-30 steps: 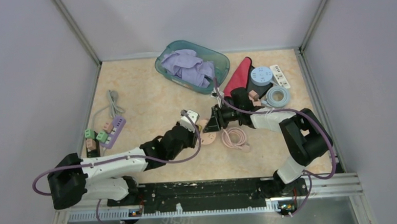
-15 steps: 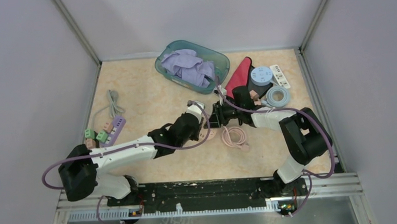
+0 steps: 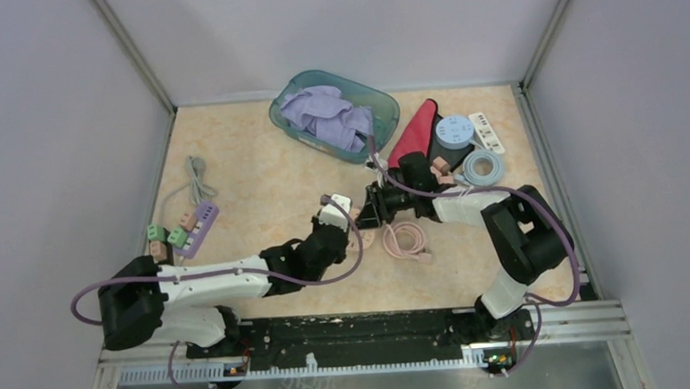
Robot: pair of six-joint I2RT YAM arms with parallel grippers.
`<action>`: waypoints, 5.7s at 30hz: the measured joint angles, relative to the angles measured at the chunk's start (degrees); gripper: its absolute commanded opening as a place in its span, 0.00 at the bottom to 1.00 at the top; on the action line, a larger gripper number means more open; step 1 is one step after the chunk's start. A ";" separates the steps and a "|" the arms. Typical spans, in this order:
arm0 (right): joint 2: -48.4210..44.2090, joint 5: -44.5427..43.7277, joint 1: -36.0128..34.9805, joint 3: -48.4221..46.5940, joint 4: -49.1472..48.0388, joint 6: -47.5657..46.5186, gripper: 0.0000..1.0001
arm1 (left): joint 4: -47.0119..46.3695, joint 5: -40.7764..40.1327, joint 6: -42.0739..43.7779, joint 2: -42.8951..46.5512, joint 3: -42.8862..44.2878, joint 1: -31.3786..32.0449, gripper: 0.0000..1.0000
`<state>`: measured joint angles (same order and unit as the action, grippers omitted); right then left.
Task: Pull the plug off the socket
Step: Remove the plug from the socket.
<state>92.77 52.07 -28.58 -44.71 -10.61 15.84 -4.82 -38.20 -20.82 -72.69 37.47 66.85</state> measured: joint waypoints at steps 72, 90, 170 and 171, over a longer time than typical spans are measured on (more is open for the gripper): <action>2.25 0.17 0.37 -0.44 -1.95 1.92 0.00 | 26.21 2.38 -11.04 -8.17 17.51 -2.95 0.00; 2.12 0.59 -0.96 -2.67 -1.75 2.38 0.00 | 24.35 17.44 -7.69 3.04 12.00 -10.54 0.00; 13.09 -0.15 0.26 -2.60 -5.05 9.27 0.76 | 17.16 15.89 -11.61 26.03 0.85 -2.71 0.00; 13.07 -0.39 0.28 -3.37 -3.67 8.33 0.77 | 16.85 16.39 -12.02 26.32 0.37 -2.71 0.00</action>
<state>105.84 51.68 -28.29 -48.07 -14.28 24.16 12.03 -21.80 -32.84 -46.37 37.85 64.14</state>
